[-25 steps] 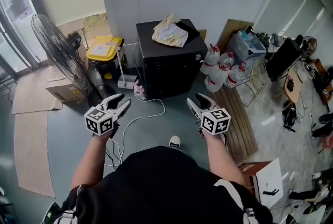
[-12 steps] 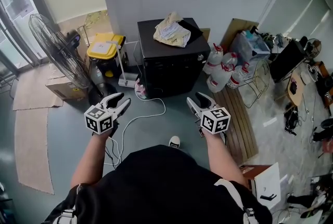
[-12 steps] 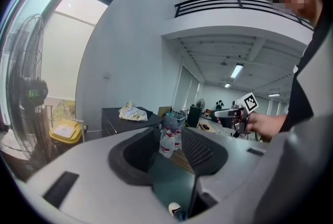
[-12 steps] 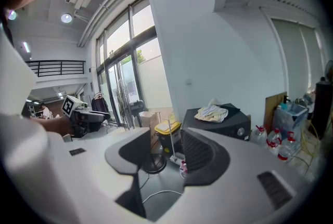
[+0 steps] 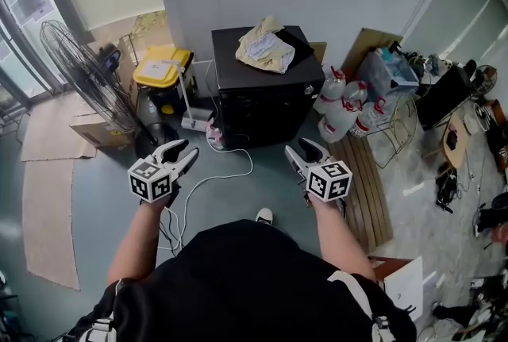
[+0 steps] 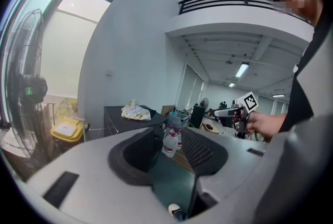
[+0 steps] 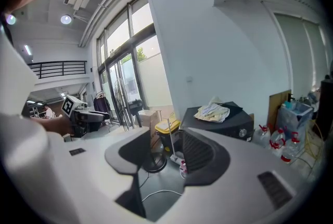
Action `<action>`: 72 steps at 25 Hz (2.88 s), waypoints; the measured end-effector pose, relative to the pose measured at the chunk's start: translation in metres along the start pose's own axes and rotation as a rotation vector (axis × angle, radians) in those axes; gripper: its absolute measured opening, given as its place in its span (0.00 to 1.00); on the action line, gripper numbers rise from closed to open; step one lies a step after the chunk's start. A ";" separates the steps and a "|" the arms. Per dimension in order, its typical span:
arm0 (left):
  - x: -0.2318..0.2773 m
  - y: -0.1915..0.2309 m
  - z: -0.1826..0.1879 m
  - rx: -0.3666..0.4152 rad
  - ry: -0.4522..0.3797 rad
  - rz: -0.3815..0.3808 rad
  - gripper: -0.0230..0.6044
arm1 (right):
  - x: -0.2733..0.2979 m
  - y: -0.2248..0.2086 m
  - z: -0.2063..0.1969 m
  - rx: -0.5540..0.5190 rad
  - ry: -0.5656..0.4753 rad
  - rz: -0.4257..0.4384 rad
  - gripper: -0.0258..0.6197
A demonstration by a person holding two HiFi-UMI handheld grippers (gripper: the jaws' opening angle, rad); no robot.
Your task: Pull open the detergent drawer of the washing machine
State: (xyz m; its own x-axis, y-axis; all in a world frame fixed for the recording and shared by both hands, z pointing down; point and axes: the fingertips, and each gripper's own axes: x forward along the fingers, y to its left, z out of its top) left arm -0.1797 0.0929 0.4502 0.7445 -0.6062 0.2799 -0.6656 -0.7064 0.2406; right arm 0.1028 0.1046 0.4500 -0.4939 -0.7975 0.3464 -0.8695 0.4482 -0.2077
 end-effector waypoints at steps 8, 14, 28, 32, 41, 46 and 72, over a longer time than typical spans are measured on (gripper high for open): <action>0.024 0.013 0.003 -0.021 0.010 0.035 0.31 | 0.027 -0.023 0.008 0.000 0.021 0.039 0.35; 0.048 0.026 0.011 -0.043 0.000 0.061 0.31 | 0.049 -0.052 0.020 0.001 0.032 0.055 0.35; 0.099 0.040 0.024 -0.079 -0.019 0.110 0.32 | 0.088 -0.104 0.041 -0.017 0.059 0.111 0.36; 0.110 0.039 0.027 -0.084 -0.016 0.123 0.32 | 0.092 -0.119 0.045 -0.017 0.064 0.118 0.36; 0.137 0.040 0.028 -0.095 -0.012 0.137 0.32 | 0.098 -0.149 0.046 -0.012 0.074 0.129 0.36; 0.152 0.036 0.028 -0.093 -0.005 0.139 0.32 | 0.098 -0.165 0.047 -0.011 0.080 0.131 0.36; 0.153 0.018 0.013 -0.119 -0.037 0.198 0.31 | 0.103 -0.176 0.042 -0.039 0.094 0.195 0.36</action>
State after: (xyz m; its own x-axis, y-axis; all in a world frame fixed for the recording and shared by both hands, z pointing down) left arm -0.0769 -0.0174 0.4849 0.5988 -0.7430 0.2988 -0.7986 -0.5257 0.2931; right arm 0.2050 -0.0734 0.4837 -0.6496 -0.6540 0.3876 -0.7565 0.6066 -0.2444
